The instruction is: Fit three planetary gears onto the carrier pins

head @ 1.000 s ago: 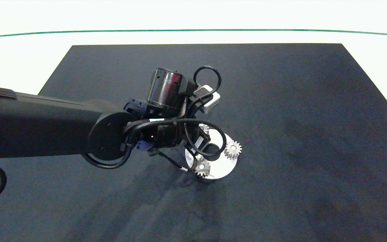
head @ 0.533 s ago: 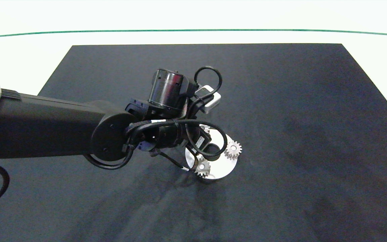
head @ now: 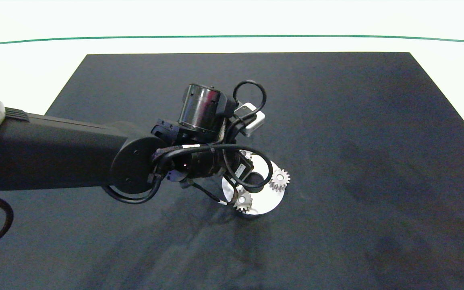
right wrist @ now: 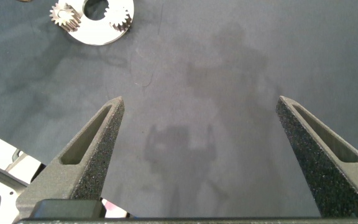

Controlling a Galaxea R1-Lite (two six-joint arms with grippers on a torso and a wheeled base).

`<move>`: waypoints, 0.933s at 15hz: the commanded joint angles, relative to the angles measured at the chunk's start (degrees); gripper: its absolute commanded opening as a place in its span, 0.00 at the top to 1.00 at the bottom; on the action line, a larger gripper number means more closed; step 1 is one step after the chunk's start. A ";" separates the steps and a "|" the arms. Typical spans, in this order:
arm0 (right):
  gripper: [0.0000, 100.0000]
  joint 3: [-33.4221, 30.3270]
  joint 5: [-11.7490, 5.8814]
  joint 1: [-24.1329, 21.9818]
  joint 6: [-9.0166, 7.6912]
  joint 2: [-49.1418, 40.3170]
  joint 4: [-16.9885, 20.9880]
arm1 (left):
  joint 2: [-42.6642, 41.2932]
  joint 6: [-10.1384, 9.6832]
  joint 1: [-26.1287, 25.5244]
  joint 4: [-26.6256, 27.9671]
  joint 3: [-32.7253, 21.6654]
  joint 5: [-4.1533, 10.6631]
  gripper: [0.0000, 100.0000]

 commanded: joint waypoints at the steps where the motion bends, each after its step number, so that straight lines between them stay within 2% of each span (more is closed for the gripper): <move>1: 0.00 0.02 -0.08 0.01 -0.07 0.10 0.21 | -0.24 0.19 0.12 0.04 -0.20 -0.03 0.99; 14: 0.00 0.11 -0.08 0.01 -0.07 0.37 0.21 | -0.68 0.10 0.38 0.04 0.33 -0.03 0.99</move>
